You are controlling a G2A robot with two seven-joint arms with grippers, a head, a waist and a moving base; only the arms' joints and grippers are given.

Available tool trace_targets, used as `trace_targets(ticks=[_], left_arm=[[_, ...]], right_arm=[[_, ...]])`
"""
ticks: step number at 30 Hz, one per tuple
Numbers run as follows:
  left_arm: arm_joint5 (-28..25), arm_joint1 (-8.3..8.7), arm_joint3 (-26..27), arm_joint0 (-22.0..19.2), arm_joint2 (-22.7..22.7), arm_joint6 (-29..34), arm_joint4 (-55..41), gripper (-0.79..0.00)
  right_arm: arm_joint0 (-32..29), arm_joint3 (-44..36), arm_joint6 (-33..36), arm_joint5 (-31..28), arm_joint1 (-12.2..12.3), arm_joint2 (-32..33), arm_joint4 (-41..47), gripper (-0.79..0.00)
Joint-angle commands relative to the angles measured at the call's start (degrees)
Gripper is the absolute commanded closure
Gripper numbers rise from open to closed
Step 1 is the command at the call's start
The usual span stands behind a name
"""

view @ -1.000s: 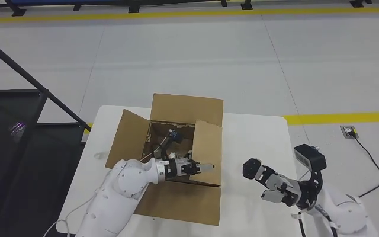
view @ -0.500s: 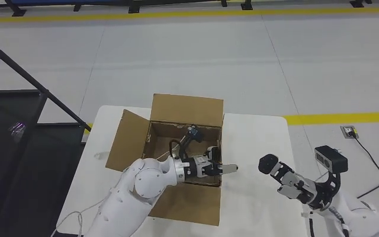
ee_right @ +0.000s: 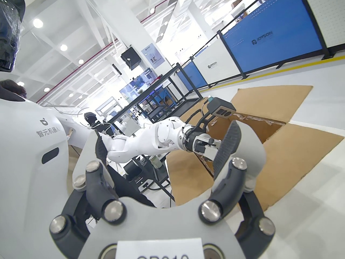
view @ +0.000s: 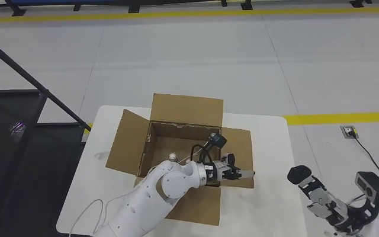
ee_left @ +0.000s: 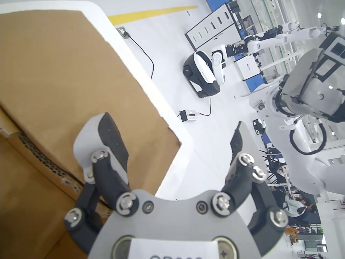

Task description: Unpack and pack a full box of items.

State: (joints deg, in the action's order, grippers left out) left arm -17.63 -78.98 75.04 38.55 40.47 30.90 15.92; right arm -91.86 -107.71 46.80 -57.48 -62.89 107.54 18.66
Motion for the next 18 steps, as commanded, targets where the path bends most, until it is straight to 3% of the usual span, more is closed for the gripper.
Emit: trace_targets(ticks=[1,6,10,14,18], left_arm=[[0.03,-0.51,-1.01,-0.36,-0.74,-0.54,0.08,-0.785],[0.12,-1.01,-0.27,-0.30,-0.68,-1.36,0.75,-0.785],[0.78,-0.04,4.96,1.71,2.28,-1.58,3.25,-0.785],[2.91,2.04,13.78,6.25,8.59,-0.87,6.90,-0.785],[3.47,4.55,24.41,13.04,18.02,0.79,9.46,-0.785]], right_arm=[[-1.14,0.00,-0.34,-0.34,0.13,-0.15,0.18,-0.785],[-0.25,1.15,-0.41,-0.41,0.60,-1.27,0.23,-0.785],[1.50,1.28,-0.16,-0.15,1.06,-1.05,-0.39,-0.785],[4.20,0.35,1.08,2.81,1.67,-0.50,-1.98,-0.785],[8.79,-1.42,4.03,9.21,2.49,-0.92,-4.09,-0.785]])
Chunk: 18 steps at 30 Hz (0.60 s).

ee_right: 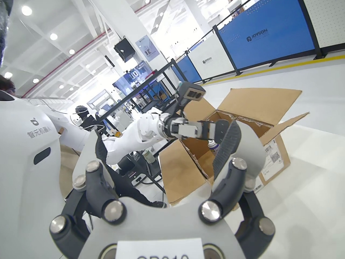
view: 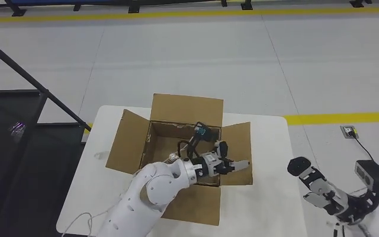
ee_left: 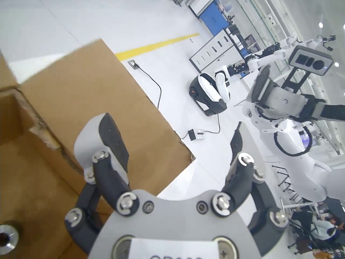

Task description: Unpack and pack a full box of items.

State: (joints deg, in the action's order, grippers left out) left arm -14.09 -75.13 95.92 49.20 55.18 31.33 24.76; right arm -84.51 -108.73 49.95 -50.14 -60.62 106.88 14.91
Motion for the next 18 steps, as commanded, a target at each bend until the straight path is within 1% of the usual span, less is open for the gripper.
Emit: trace_targets(ticks=[1,4,6,10,12,14,16,18], left_arm=[[-0.24,1.29,6.03,4.33,5.92,0.82,0.87,-0.785],[-0.07,2.78,13.20,10.39,14.23,-0.03,2.46,-0.785],[-0.09,3.56,17.27,14.41,19.83,-0.56,2.38,-0.785],[-1.22,4.79,23.75,21.80,31.42,-0.97,-0.11,-0.785],[-2.55,5.24,25.57,24.93,37.11,-1.31,-1.70,-0.785],[-4.00,5.60,26.90,28.18,42.65,-1.73,-3.46,-0.785],[-5.37,5.86,27.39,31.71,48.35,-2.63,-5.18,-0.785],[-7.33,6.01,26.79,35.52,53.74,-3.77,-6.75,-0.785]], right_arm=[[2.83,-0.89,1.91,3.35,0.43,-0.61,-0.94,-0.785],[7.69,-2.16,5.68,9.24,1.06,-3.20,-3.80,-0.785],[12.22,-2.69,9.35,15.20,1.48,-6.54,-7.29,-0.785],[24.21,-1.27,15.32,25.73,1.64,-17.86,-15.48,-0.785],[30.56,1.11,16.54,29.21,1.20,-24.82,-18.70,-0.785],[36.75,4.38,17.21,31.19,0.42,-31.91,-20.53,-0.785],[42.84,7.98,17.39,33.76,-0.60,-38.70,-23.35,-0.785],[48.35,11.02,17.22,35.65,-2.00,-45.78,-24.65,-0.785]])
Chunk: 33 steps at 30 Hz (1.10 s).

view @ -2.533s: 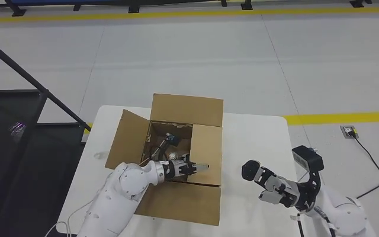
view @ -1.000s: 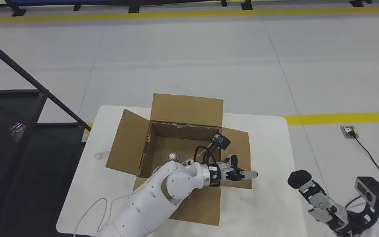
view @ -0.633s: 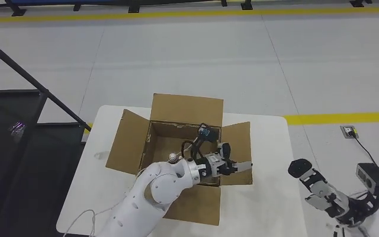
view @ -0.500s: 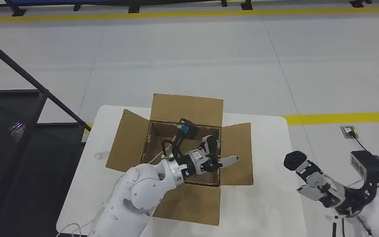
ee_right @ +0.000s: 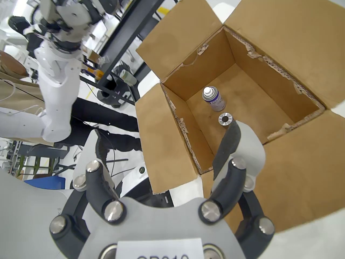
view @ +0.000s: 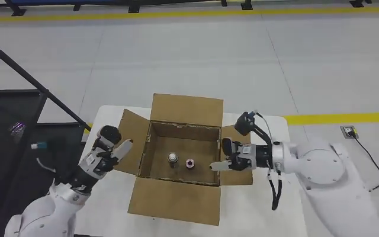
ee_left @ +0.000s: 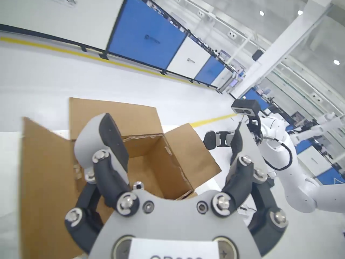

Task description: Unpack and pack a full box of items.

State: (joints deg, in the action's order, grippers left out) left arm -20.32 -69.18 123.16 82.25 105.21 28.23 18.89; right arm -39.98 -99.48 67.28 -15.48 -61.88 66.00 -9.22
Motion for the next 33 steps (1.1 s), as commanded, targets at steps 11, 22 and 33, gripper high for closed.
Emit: trace_targets(ticks=[11,22,33], left_arm=[[-11.10,-0.35,-6.96,17.54,18.55,-7.72,-6.75,-0.785],[-16.31,-0.53,-8.66,19.25,13.14,-8.04,-6.02,-0.785],[-16.43,-0.50,-8.74,18.96,12.04,-8.07,-5.51,-0.785]], right_arm=[[26.19,22.53,-6.09,7.44,-12.72,-36.30,-6.60,-0.785],[33.19,42.04,-14.05,12.34,-25.36,-50.03,-18.16,-0.785],[34.46,57.84,-13.47,10.15,-34.20,-52.40,-17.22,-0.785]])
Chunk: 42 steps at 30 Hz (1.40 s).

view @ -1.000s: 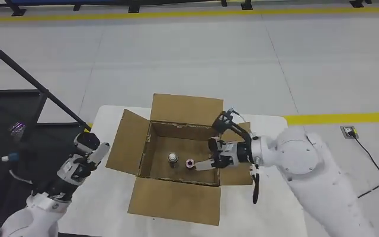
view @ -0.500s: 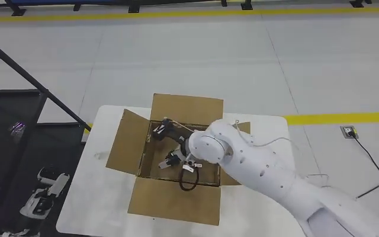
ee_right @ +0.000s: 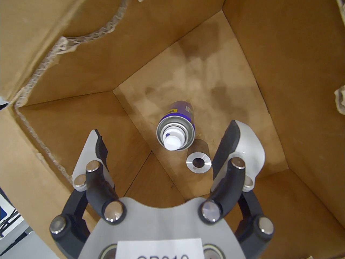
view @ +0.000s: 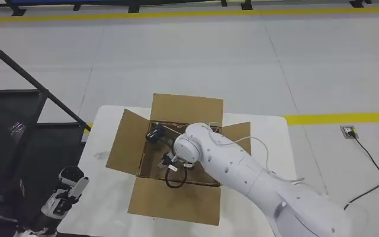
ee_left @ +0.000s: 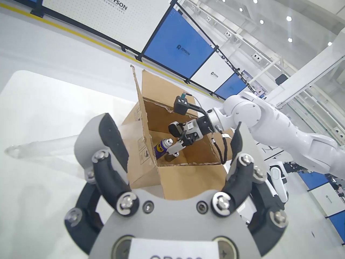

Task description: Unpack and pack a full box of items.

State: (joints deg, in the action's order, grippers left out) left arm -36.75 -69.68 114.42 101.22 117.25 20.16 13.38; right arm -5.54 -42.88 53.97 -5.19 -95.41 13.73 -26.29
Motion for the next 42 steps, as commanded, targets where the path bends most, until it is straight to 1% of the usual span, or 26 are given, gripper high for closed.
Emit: trace_targets(ticks=[1,7,8,9,10,11,12,13,14,15,16,17,24,27,30,34,37,39,42], left_arm=[[0.00,0.00,0.00,0.00,0.00,0.00,0.00,-0.785],[0.00,0.00,0.00,0.00,0.00,0.00,0.00,-0.785],[0.00,0.00,0.00,0.00,0.00,0.00,0.00,-0.785],[0.00,0.00,0.00,0.00,0.00,0.00,0.00,-0.785],[0.00,0.00,0.00,0.00,0.00,0.00,0.00,-0.785],[0.00,0.00,0.00,0.00,0.00,0.00,0.00,-0.785],[0.00,0.00,0.00,0.00,0.00,0.00,0.00,-0.785],[0.00,0.00,0.00,0.00,0.00,0.00,0.00,-0.785],[0.00,0.00,0.00,0.00,0.00,0.00,0.00,-0.785],[0.00,0.00,0.00,0.00,0.00,0.00,0.00,-0.785],[0.00,0.00,0.00,0.00,0.00,0.00,0.00,-0.785],[0.00,0.00,0.00,0.00,0.00,0.00,0.00,-0.785],[0.00,0.00,0.00,0.00,0.00,0.00,0.00,-0.785],[0.00,0.00,0.00,0.00,0.00,0.00,0.00,-0.785],[0.00,0.00,0.00,0.00,0.00,0.00,0.00,-0.785],[0.00,0.00,0.00,0.00,0.00,0.00,0.00,-0.785],[0.00,0.00,0.00,0.00,0.00,0.00,0.00,-0.785],[0.00,0.00,0.00,0.00,0.00,0.00,0.00,-0.785],[0.00,0.00,0.00,0.00,0.00,0.00,0.00,-0.785]], right_arm=[[0.07,2.31,-0.37,-0.29,-1.32,-0.27,-0.41,-0.785],[0.33,7.98,-0.12,-1.02,-4.74,-0.73,-1.54,-0.785],[0.39,8.76,-0.02,-1.12,-5.25,-0.74,-1.68,-0.757],[0.41,9.58,0.19,-1.26,-5.73,-0.73,-1.74,-0.566],[0.41,10.41,0.65,-1.54,-6.20,-0.65,-1.57,-0.348],[0.38,11.28,1.00,-2.04,-6.64,-0.48,-1.20,-0.249],[0.40,12.39,1.27,-2.33,-7.04,-0.38,-1.09,-0.212],[0.40,13.42,1.57,-2.48,-7.45,-0.42,-1.28,-0.206],[0.37,14.21,1.70,-2.79,-7.85,-0.34,-1.22,-0.132],[0.36,15.03,1.57,-3.13,-8.23,-0.25,-1.24,-0.083],[0.36,15.80,1.42,-3.41,-8.59,-0.19,-1.32,-0.009],[0.40,16.51,1.20,-3.66,-8.93,-0.08,-1.37,0.000],[2.08,19.23,-1.07,-3.49,-10.53,0.85,-2.99,0.000],[3.21,18.40,-1.74,-4.07,-10.48,2.43,-1.86,0.000],[4.16,16.10,-0.37,-5.44,-9.80,4.19,-0.53,0.000],[5.26,10.64,1.41,-5.88,-7.75,6.99,0.08,0.000],[4.91,2.69,2.84,-3.05,-5.28,9.52,-1.20,0.000],[3.82,-4.67,5.17,-0.52,-2.99,11.94,-2.47,0.000],[0.71,-17.25,8.87,3.72,1.84,18.60,-6.45,0.000]])
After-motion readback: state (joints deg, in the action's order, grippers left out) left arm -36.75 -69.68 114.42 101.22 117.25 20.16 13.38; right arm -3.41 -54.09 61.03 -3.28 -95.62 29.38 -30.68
